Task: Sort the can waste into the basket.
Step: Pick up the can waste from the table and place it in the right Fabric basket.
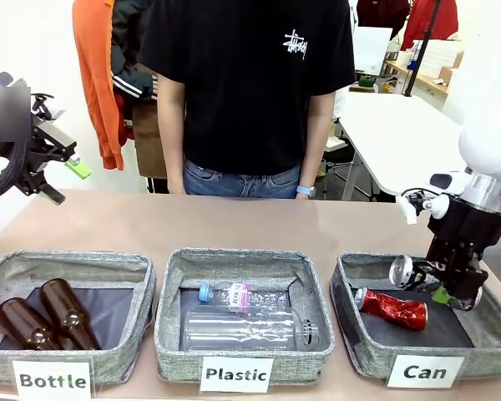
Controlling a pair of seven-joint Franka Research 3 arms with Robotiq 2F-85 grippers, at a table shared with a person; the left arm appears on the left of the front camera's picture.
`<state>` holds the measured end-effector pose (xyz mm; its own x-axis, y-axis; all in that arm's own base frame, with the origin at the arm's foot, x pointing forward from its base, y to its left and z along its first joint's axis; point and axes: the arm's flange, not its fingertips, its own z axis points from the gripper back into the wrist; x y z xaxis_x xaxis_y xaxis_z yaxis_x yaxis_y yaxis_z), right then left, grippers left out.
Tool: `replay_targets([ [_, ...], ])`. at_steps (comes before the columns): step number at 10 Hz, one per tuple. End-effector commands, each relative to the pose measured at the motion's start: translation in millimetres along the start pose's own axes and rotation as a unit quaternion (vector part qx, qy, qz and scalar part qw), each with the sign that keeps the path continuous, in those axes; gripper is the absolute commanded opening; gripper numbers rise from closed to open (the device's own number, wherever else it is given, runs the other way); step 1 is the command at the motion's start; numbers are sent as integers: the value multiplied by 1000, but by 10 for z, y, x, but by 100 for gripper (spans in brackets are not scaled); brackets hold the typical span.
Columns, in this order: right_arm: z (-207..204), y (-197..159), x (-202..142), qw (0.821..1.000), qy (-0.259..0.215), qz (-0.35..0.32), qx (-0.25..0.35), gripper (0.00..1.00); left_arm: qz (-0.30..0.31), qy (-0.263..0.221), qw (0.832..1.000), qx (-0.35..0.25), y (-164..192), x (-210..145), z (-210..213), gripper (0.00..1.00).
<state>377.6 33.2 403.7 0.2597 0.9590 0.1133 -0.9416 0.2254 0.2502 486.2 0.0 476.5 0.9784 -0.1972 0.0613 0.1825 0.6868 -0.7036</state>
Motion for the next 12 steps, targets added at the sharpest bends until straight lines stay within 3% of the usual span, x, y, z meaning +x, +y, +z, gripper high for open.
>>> replay_targets([
  [1,2,-65,46,1000,-4,-20,-4,100,-1,-4,1000,-6,-7,-33,-4,100],
  [3,-5,-78,66,1000,-3,-27,-2,100,-1,-4,1000,-6,-7,-33,-4,100],
  [4,5,-80,67,999,-5,-31,-4,88,-1,-4,1000,-6,-7,-33,-4,100],
  [6,5,-87,72,999,-19,-42,-5,100,-1,-4,1000,-6,-7,-33,-4,100],
  [8,55,-109,63,995,-82,-52,-1,100,-1,-4,1000,-6,-7,-33,-4,100],
  [9,104,-129,81,985,-156,-76,-17,100,-1,-4,1000,-6,-7,-33,-4,100],
  [10,215,-151,111,956,-270,-111,-17,100,-1,-4,1000,-6,-7,-33,-4,100],
  [11,366,-181,114,904,-404,-140,23,100,-1,-4,1000,-6,-7,-33,-4,100],
  [12,454,-210,58,861,-476,-134,117,100,-1,-4,1000,-6,-7,-33,-4,100],
])
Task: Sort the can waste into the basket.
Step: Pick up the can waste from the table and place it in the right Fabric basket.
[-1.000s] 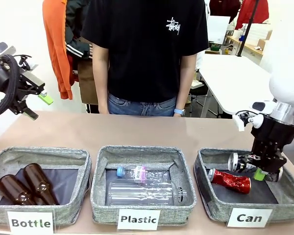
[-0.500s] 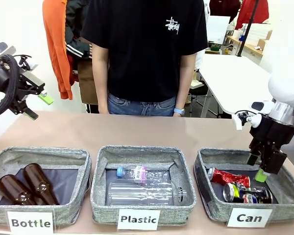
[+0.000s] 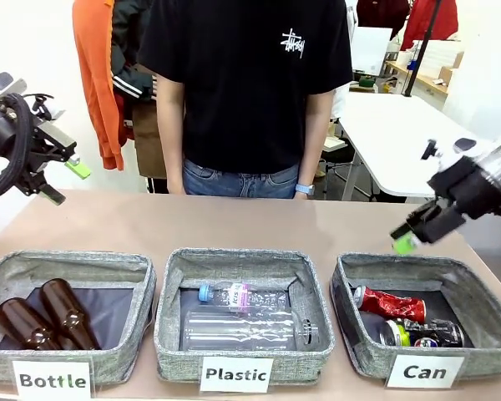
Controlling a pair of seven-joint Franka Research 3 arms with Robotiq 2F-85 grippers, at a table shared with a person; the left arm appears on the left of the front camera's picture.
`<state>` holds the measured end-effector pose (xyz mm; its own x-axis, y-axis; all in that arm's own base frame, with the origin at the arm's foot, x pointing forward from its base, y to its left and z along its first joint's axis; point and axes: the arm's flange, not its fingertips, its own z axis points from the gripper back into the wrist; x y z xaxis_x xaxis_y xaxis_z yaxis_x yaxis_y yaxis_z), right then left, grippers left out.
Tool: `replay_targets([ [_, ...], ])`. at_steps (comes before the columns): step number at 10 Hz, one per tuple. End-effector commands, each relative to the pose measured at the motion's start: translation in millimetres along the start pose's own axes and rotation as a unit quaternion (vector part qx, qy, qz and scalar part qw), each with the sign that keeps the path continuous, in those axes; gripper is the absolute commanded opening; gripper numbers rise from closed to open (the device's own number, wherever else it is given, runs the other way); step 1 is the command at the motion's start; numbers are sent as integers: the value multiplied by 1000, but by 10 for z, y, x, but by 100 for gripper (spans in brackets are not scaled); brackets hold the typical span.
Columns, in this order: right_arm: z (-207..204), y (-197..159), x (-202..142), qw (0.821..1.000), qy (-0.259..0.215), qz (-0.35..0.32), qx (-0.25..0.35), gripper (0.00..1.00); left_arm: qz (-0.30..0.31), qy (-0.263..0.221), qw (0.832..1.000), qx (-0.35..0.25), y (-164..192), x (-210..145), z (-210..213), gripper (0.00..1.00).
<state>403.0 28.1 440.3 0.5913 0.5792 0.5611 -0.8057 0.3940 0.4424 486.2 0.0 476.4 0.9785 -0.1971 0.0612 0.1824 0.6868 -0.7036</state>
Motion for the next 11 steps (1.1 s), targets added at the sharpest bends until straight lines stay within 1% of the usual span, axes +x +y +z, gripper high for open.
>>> replay_targets([
  [1,131,-118,14,955,-209,-36,208,100,-1,-4,1000,-6,-8,-33,-4,100],
  [2,199,-252,0,939,-255,-66,220,100,-1,-4,1000,-6,-8,-33,-4,100],
  [3,255,-403,-56,928,-260,-65,257,100,-1,-4,1000,-6,-8,-33,-4,100],
  [5,354,-679,-147,910,-300,-116,261,100,-1,-4,1000,-6,-8,-33,-4,100],
  [6,298,-278,-88,946,-233,-53,221,100,-1,-4,1000,-6,-8,-33,-4,100],
  [11,298,-278,-88,946,-233,-53,221,100,-1,-4,1000,-6,-8,-33,-4,100],
])
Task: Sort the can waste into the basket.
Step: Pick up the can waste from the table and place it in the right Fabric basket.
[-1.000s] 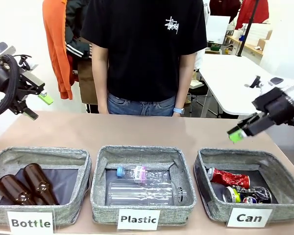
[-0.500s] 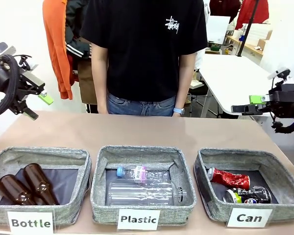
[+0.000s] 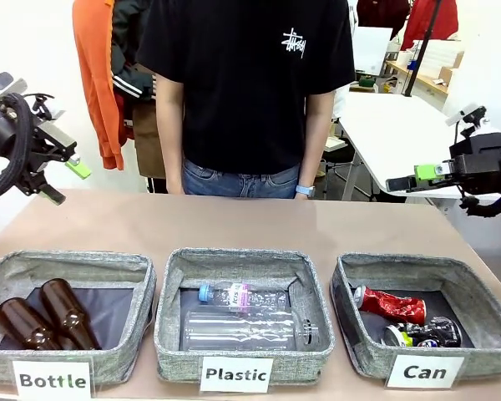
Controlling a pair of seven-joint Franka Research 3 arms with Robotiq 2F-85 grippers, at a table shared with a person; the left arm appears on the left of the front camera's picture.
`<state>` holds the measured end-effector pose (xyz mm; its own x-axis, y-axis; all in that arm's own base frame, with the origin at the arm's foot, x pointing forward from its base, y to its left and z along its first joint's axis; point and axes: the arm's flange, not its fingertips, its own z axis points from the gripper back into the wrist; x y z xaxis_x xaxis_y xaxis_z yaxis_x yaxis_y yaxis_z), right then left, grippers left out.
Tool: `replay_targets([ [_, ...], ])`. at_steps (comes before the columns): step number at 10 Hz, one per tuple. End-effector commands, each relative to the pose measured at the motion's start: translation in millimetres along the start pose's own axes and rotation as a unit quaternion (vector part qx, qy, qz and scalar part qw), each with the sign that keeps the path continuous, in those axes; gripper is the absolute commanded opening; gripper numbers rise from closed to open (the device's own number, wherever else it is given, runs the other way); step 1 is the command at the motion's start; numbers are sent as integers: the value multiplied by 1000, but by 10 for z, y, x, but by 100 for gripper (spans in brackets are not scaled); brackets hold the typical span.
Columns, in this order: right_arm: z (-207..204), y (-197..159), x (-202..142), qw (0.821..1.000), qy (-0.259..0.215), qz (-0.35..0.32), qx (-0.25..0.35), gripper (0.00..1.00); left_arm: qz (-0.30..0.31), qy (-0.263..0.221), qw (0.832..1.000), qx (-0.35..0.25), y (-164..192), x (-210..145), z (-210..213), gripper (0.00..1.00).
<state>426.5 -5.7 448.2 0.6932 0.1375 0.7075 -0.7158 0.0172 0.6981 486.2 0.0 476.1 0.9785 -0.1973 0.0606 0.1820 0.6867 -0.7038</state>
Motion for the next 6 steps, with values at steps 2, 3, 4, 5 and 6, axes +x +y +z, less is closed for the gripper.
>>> replay_targets([
  [2,25,8,-71,1000,-1,-6,-9,100,-2,-5,1000,-6,-10,-33,-2,100],
  [3,25,8,-71,1000,-1,-6,-9,100,-2,-5,1000,-6,-10,-33,-2,100],
  [4,25,8,-71,1000,-1,-6,-9,100,-2,-5,1000,-6,-10,-33,-2,100],
  [5,25,8,-71,1000,-1,-6,-9,100,-2,-5,1000,-6,-10,-33,-2,100],
  [6,25,8,-71,1000,-1,-6,-9,100,-2,-5,1000,-6,-10,-33,-2,100],
])
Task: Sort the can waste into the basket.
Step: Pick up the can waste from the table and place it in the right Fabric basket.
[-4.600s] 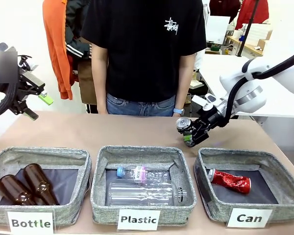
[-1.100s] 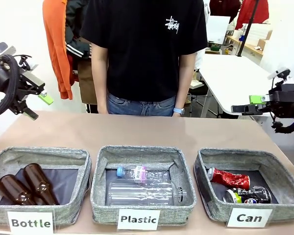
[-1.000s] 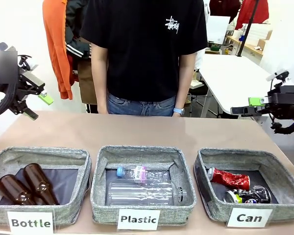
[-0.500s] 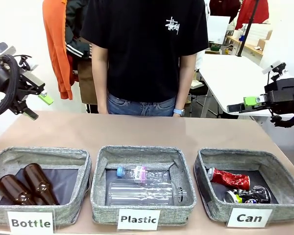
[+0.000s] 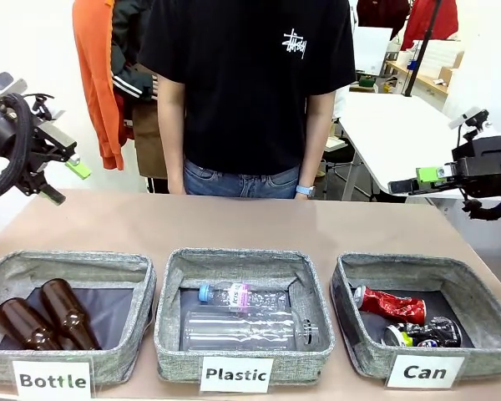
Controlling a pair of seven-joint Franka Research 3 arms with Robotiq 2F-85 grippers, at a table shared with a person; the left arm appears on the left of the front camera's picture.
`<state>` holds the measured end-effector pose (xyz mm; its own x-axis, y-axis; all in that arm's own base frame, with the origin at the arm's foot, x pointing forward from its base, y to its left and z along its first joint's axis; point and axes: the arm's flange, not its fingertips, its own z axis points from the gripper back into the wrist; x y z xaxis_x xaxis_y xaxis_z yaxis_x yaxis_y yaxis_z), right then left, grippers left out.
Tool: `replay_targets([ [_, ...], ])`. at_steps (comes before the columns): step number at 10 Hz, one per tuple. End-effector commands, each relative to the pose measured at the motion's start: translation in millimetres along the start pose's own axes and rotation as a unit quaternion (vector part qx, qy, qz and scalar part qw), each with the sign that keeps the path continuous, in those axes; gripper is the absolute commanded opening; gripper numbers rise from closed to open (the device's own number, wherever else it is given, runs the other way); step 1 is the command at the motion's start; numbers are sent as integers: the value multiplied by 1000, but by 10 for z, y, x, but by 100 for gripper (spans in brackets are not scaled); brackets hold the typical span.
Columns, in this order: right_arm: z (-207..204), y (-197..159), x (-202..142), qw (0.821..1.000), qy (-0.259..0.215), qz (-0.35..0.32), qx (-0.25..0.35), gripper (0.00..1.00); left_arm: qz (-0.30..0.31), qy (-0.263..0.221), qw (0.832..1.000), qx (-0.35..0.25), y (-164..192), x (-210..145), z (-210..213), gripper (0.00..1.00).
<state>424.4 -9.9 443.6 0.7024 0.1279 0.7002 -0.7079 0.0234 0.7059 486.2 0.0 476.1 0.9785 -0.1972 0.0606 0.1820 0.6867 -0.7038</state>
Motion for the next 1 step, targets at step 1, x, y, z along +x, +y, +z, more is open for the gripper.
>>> replay_targets([
  [1,-9,25,-19,1000,4,0,-7,100,-2,-5,1000,-6,-10,-33,-2,100],
])
